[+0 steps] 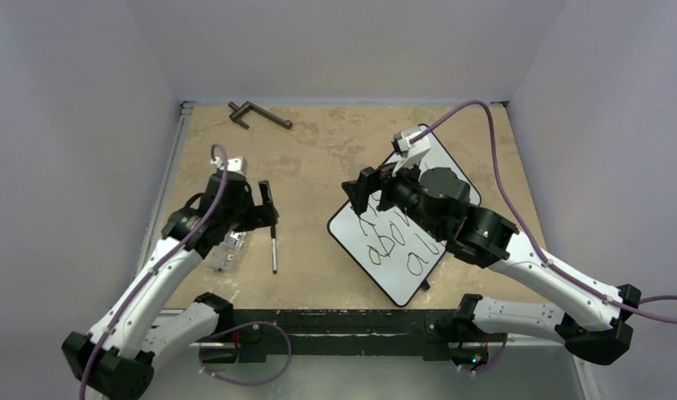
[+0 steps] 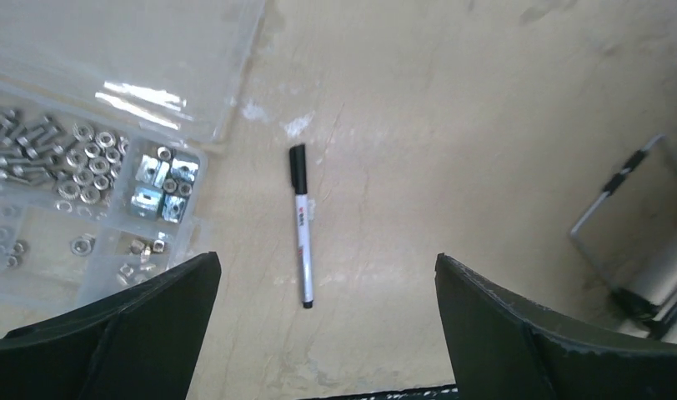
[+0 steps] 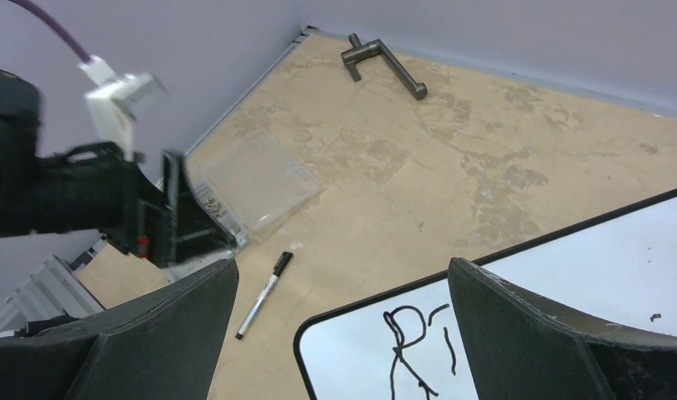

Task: Write a sentence on the whiteboard
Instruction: Put down the whiteboard marker at the center of the board, then reset both arms

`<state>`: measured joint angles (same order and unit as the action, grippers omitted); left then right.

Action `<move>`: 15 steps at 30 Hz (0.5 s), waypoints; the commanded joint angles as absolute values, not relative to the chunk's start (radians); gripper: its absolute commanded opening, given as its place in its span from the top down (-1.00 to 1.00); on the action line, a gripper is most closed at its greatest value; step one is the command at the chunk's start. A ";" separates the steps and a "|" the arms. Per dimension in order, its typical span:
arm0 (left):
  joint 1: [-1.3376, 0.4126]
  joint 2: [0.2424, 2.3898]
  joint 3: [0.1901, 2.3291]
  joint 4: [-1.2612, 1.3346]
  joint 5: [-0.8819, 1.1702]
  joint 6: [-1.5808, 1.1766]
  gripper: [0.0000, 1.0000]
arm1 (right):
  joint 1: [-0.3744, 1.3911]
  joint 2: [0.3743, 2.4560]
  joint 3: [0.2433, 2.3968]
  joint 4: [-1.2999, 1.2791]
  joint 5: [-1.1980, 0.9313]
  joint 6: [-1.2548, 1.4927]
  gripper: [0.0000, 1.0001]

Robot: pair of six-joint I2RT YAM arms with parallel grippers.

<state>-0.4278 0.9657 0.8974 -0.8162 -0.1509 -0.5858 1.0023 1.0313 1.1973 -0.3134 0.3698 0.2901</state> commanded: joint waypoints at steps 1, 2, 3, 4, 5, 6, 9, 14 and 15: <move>-0.431 0.820 1.017 -0.866 -0.202 -0.511 -1.00 | 1.004 0.952 1.161 -0.269 0.345 0.266 -0.98; -0.431 0.794 1.034 -0.861 -0.206 -0.485 -1.00 | 1.004 0.935 1.146 -0.260 0.344 0.265 -0.98; -0.431 0.772 1.045 -0.851 -0.213 -0.460 -1.00 | 1.004 0.915 1.130 -0.252 0.342 0.264 -0.98; -0.431 0.753 1.053 -0.843 -0.225 -0.437 -1.00 | 1.003 0.896 1.114 -0.243 0.343 0.264 -0.98; -0.431 0.735 1.058 -0.832 -0.237 -0.414 -1.00 | 1.003 0.867 1.096 -0.232 0.345 0.262 -0.98; -0.431 0.716 1.063 -0.824 -0.247 -0.394 -1.00 | 1.003 0.841 1.077 -0.216 0.343 0.259 -0.98; -0.431 0.657 1.066 -0.795 -0.247 -0.338 -1.00 | 1.004 0.767 1.013 -0.179 0.342 0.249 -0.98; -0.431 0.539 0.978 -0.712 -0.275 -0.269 -1.00 | 1.004 0.704 0.965 -0.241 0.410 0.293 -0.98; -0.431 0.512 0.938 -0.690 -0.280 -0.264 -1.00 | 1.004 0.698 0.962 -0.267 0.426 0.313 -0.98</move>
